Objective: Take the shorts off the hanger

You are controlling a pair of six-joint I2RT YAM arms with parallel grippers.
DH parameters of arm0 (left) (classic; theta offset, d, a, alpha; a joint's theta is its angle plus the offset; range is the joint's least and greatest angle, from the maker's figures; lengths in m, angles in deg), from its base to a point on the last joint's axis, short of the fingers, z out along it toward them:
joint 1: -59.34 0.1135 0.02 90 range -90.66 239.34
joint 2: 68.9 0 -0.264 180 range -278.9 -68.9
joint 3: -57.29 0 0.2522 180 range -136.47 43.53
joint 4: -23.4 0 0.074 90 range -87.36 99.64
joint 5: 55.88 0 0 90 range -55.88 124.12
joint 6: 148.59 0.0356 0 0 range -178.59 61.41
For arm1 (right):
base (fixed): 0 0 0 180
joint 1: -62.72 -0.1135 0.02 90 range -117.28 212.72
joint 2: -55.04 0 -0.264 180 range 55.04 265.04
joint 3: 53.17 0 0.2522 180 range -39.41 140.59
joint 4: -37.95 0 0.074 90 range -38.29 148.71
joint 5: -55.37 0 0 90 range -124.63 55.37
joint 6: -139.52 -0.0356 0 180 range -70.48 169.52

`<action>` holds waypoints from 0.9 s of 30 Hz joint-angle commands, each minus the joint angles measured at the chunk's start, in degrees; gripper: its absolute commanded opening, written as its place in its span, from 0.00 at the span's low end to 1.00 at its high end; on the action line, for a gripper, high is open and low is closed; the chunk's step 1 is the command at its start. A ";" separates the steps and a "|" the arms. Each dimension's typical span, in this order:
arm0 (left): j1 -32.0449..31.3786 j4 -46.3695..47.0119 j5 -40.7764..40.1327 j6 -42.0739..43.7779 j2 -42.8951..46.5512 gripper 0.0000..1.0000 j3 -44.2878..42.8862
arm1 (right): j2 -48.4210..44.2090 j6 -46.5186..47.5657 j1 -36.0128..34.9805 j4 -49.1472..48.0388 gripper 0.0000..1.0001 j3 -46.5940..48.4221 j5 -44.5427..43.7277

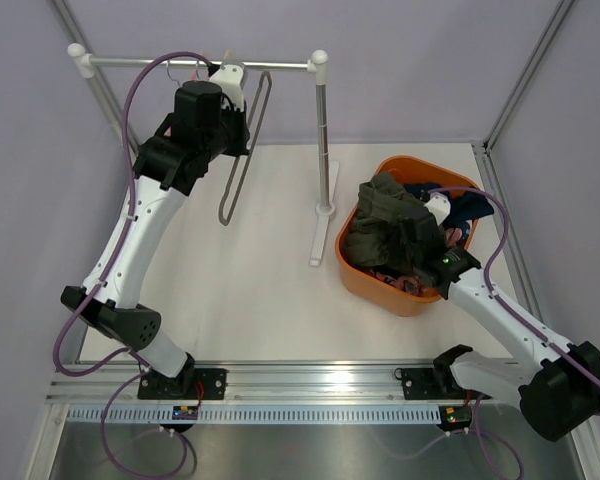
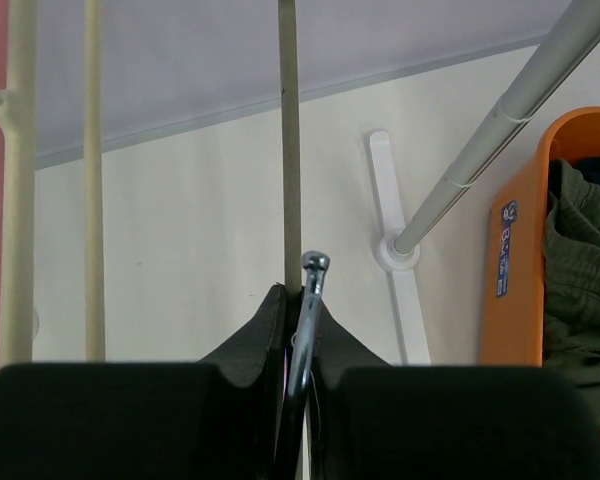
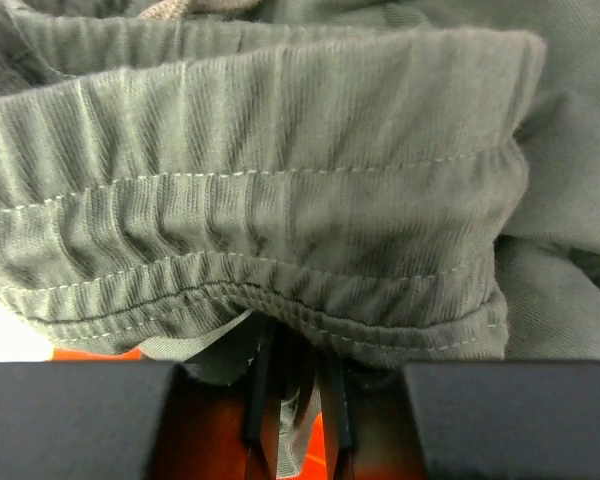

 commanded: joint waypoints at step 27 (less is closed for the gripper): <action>7.42 5.81 18.79 -3.50 -2.81 0.15 -4.73 | -14.41 11.69 0.22 2.61 0.73 13.55 0.78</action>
